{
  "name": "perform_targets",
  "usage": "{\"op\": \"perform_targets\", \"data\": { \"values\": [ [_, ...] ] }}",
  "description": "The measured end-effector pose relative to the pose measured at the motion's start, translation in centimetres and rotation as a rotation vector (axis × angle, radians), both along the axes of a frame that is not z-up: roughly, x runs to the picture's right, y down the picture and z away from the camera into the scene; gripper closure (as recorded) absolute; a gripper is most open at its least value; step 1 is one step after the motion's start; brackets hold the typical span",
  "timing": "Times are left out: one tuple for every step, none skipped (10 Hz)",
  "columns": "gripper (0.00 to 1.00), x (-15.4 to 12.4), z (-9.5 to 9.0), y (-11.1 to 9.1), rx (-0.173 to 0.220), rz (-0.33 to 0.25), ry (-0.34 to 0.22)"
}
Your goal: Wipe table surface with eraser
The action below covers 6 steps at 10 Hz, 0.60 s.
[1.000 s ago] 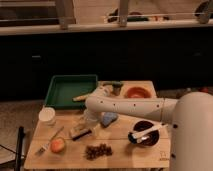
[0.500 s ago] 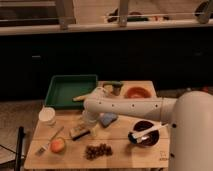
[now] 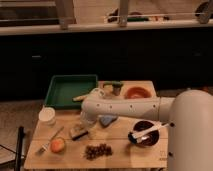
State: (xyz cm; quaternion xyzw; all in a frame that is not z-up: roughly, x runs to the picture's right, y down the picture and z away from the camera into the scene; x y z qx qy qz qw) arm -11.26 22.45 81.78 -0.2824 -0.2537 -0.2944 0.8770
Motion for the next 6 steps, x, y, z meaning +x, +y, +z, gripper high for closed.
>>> {"op": "perform_targets", "data": {
  "values": [
    [0.27, -0.36, 0.27, 0.2, -0.007, 0.0, -0.004],
    [0.34, -0.62, 0.41, 0.4, -0.013, -0.003, -0.008],
    [0.45, -0.87, 0.64, 0.57, -0.021, -0.003, -0.012],
    [0.54, -0.91, 0.82, 0.68, -0.029, -0.003, -0.014],
    [0.67, -1.01, 0.97, 0.81, -0.039, 0.0, -0.018],
    [0.77, -1.06, 1.0, 0.8, -0.041, -0.001, -0.02]
  ]
}}
